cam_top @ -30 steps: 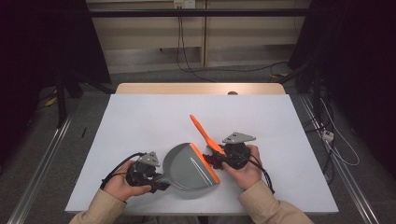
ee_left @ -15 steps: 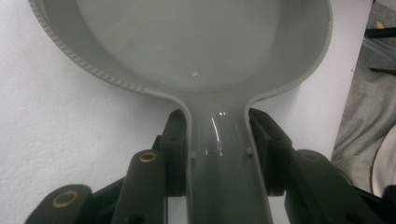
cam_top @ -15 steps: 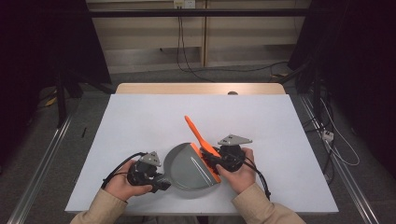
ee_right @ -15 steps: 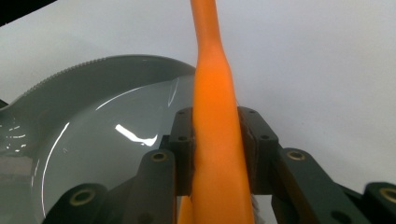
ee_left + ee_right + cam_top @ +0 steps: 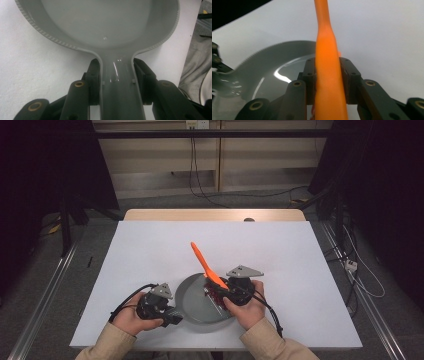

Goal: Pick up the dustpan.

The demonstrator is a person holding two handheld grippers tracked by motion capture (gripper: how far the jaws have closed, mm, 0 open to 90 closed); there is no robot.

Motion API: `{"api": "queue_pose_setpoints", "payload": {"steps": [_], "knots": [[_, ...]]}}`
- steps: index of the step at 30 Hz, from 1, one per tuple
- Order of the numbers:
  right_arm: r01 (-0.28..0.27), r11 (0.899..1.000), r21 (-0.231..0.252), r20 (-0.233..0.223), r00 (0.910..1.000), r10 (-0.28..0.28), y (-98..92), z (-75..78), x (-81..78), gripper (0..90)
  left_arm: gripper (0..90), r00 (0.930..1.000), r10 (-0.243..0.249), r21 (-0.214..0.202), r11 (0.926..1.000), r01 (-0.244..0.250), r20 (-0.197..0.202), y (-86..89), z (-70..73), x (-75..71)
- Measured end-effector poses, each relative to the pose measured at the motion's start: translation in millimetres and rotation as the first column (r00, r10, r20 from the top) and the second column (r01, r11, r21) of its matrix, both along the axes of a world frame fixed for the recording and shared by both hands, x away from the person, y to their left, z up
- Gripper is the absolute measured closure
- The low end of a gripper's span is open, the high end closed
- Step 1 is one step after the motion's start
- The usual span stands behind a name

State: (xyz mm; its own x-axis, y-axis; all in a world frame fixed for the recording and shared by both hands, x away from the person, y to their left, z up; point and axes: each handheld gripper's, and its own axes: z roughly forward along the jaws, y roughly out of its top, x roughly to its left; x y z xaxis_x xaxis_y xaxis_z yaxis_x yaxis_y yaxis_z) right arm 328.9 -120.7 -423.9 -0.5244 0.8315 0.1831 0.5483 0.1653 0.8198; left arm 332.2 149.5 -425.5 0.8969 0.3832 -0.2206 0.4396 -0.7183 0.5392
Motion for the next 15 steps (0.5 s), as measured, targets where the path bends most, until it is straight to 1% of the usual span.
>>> {"api": "queue_pose_setpoints", "payload": {"steps": [2, 5, 7, 8, 9, 10, 11, 13, 15], "knots": [[-0.014, 1.0, -0.005, 0.003, 0.9999, 0.014, 7.9, 2.9, 0.6, 70.3, 62.4, 1.0, 0.004, -0.006, 1.0, -0.004, 0.001, 0.1, -0.8, -0.2], [-0.048, 0.999, 0.02, 0.001, 0.9989, 0.048, 19.4, 4.1, 1.6, 70.7, 62.4, 1.0, 0.002, -0.009, 1.0, -0.002, -0.004, 1.2, -1.9, 0.3], [-0.062, 0.998, 0.001, 0.028, 0.9977, 0.062, 26.6, 6.1, 1.4, 70.8, 62.4, 1.0, 0.002, -0.015, 0.9999, -0.002, -0.002, 1.7, -2.4, 0.2], [-0.066, 0.998, 0.008, 0.038, 0.9971, 0.065, 28.1, 8.1, 1.9, 70.8, 62.5, 1.0, 0.001, -0.012, 0.9999, -0.001, -0.001, 2.2, -2.4, 0.3], [-0.066, 0.998, 0.021, 0.045, 0.9969, 0.065, 27.7, 9.7, 2.5, 70.8, 62.5, 1.0, 0.004, -0.014, 0.9999, -0.004, -0.002, 2.4, -2.6, 0.1], [-0.066, 0.998, 0.024, 0.048, 0.9967, 0.065, 26.8, 11.3, 3.1, 70.8, 62.5, 1.0, 0.006, -0.017, 0.9998, -0.006, -0.002, 2.8, -3.4, 0.3], [-0.062, 0.998, 0.02, 0.051, 0.9968, 0.061, 24.4, 14.4, 3.8, 70.8, 62.5, 1.0, -0.002, -0.01, 1.0, 0.002, 0.0, 3.8, -3.8, 1.0], [-0.053, 0.998, 0.035, 0.054, 0.9972, 0.051, 17.8, 18.8, 6.4, 70.8, 62.5, 1.0, 0.008, -0.009, 0.9999, -0.008, 0.005, 3.9, -5.4, 0.2], [-0.04, 0.998, 0.039, 0.063, 0.9974, 0.037, 11.1, 22.0, 8.5, 70.8, 62.3, 1.0, 0.003, -0.005, 1.0, -0.003, 0.007, 3.3, -6.6, -0.5]]}}
